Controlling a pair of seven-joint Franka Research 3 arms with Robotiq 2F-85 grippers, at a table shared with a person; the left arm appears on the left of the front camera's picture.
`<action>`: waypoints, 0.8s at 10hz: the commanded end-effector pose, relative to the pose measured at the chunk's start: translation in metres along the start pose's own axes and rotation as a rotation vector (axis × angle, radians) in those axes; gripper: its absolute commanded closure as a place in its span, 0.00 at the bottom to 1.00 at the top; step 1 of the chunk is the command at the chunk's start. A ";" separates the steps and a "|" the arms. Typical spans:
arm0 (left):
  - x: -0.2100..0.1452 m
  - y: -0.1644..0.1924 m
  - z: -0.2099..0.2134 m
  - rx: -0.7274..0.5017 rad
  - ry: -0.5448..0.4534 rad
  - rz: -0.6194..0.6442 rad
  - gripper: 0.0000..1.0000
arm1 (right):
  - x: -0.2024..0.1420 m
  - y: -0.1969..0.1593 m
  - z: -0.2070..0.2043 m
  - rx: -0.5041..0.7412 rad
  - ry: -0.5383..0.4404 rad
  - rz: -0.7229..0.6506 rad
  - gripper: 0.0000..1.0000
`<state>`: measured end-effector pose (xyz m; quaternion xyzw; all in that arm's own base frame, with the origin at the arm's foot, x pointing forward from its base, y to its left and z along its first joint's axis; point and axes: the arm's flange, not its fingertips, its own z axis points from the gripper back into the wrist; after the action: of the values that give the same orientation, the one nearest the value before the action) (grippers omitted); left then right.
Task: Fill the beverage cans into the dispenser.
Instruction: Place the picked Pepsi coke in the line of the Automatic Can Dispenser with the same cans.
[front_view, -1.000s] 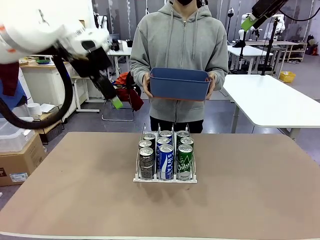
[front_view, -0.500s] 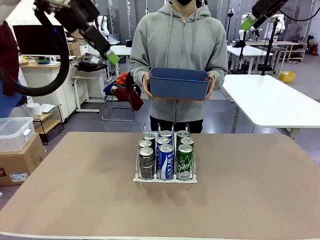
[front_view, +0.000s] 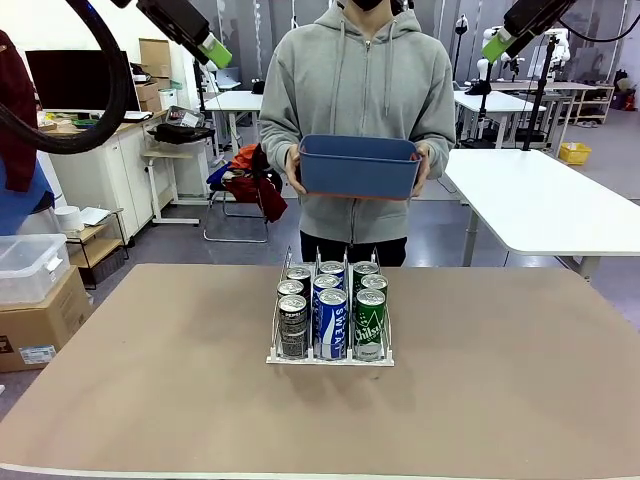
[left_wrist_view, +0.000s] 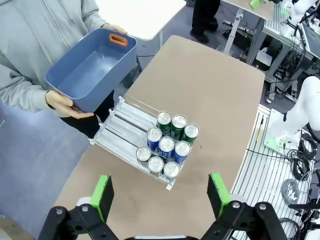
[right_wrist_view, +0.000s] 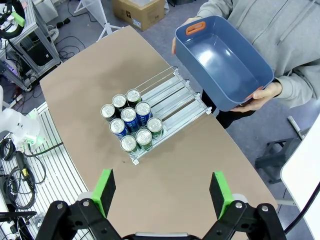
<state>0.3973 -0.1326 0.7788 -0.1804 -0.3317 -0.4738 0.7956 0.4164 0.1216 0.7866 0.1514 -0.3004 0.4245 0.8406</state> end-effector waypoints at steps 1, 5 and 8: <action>0.002 -0.003 0.002 0.001 0.000 0.007 0.00 | -0.002 0.001 0.000 0.007 -0.001 0.002 0.00; 0.006 -0.008 0.008 0.018 -0.009 0.023 0.00 | -0.002 0.001 0.000 0.007 -0.001 0.002 0.00; 0.006 -0.007 0.004 0.010 -0.005 0.006 0.00 | -0.002 0.001 0.000 0.007 -0.001 0.002 0.00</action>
<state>0.3956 -0.1416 0.7808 -0.1780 -0.3284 -0.4677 0.8011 0.4164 0.1216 0.7866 0.1513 -0.3004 0.4245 0.8406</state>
